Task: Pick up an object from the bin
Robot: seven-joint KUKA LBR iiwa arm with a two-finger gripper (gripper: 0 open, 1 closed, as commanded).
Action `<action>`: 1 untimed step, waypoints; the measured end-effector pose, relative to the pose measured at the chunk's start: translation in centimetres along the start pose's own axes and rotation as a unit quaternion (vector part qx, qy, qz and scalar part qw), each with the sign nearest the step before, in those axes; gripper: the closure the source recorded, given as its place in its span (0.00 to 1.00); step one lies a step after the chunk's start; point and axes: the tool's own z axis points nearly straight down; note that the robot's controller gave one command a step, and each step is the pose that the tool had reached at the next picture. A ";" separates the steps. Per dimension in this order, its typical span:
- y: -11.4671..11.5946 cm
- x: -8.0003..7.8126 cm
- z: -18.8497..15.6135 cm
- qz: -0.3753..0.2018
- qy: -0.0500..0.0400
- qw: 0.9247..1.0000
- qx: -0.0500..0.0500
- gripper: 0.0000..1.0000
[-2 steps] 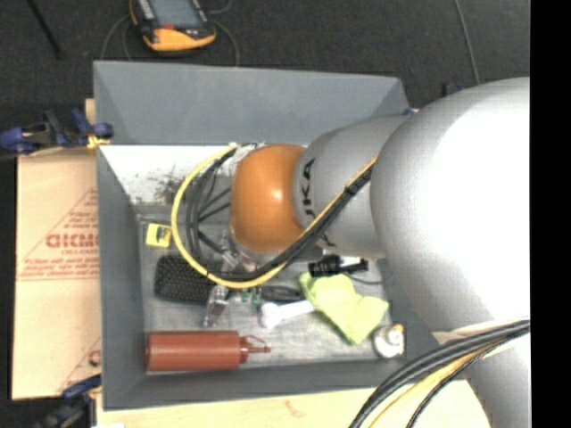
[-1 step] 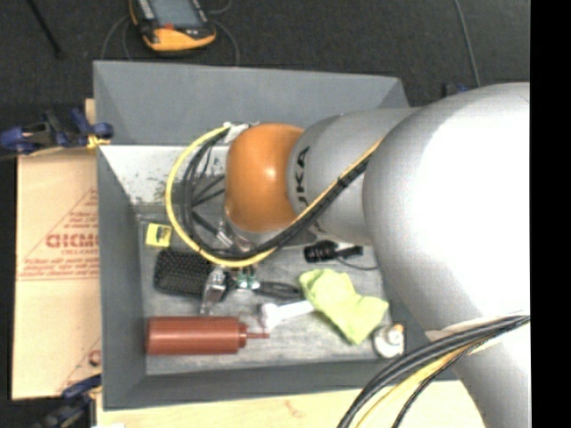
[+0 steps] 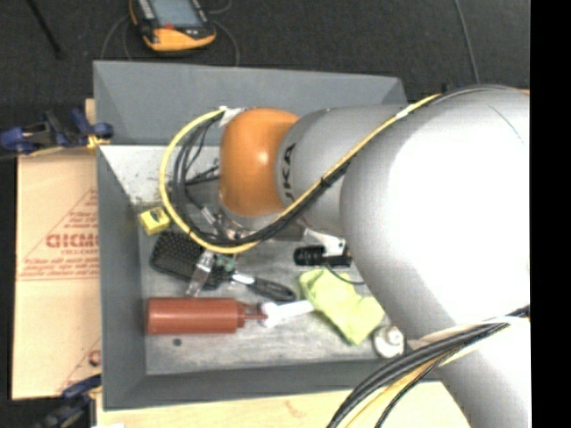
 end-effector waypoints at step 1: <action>-1.3 -4.3 -0.3 0.081 -0.001 0.997 -0.005 1.00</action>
Offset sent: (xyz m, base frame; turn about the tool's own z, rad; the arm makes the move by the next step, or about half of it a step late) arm 0.0000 0.0000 0.0000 0.0000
